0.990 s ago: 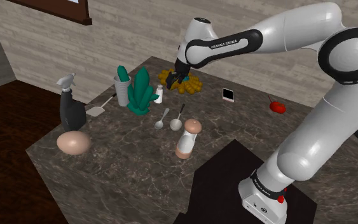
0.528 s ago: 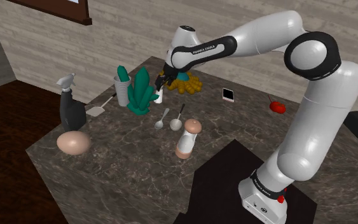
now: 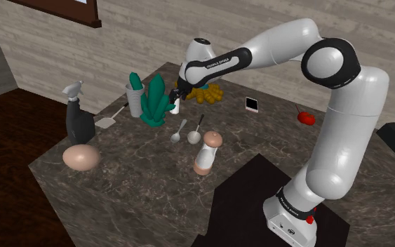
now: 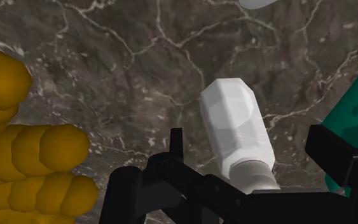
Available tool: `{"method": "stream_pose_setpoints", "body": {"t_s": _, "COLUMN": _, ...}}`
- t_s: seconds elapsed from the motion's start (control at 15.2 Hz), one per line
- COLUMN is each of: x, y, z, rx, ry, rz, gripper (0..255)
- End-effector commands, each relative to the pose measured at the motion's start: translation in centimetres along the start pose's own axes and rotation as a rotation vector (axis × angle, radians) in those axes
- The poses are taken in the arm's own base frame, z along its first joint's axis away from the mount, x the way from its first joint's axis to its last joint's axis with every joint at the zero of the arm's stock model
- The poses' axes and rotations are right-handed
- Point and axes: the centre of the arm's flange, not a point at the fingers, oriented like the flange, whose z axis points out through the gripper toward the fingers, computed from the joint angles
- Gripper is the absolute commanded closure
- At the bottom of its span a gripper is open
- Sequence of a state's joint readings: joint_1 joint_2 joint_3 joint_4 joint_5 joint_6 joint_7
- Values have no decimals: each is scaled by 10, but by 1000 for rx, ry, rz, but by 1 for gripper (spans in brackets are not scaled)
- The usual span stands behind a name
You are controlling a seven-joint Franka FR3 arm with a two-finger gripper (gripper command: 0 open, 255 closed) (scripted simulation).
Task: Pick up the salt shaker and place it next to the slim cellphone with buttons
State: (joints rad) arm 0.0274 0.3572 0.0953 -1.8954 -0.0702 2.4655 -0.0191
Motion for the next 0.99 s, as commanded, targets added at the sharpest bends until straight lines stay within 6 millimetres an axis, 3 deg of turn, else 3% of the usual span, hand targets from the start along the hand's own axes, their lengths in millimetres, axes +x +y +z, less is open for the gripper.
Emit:
{"method": "stream_pose_setpoints", "body": {"t_s": 0.0, "x": 0, "y": 0, "z": 2, "rx": 0, "ry": 1, "rz": 0, "gripper": 0}}
{"method": "stream_pose_setpoints", "body": {"t_s": 0.33, "x": 0, "y": 0, "z": 2, "rx": 0, "ry": 1, "rz": 0, "gripper": 0}}
{"method": "stream_pose_setpoints", "body": {"t_s": 0.4, "x": 0, "y": 0, "z": 2, "rx": 0, "ry": 1, "rz": 0, "gripper": 255}}
{"method": "stream_pose_setpoints", "body": {"t_s": 0.92, "x": 0, "y": 0, "z": 2, "rx": 0, "ry": 1, "rz": 0, "gripper": 255}}
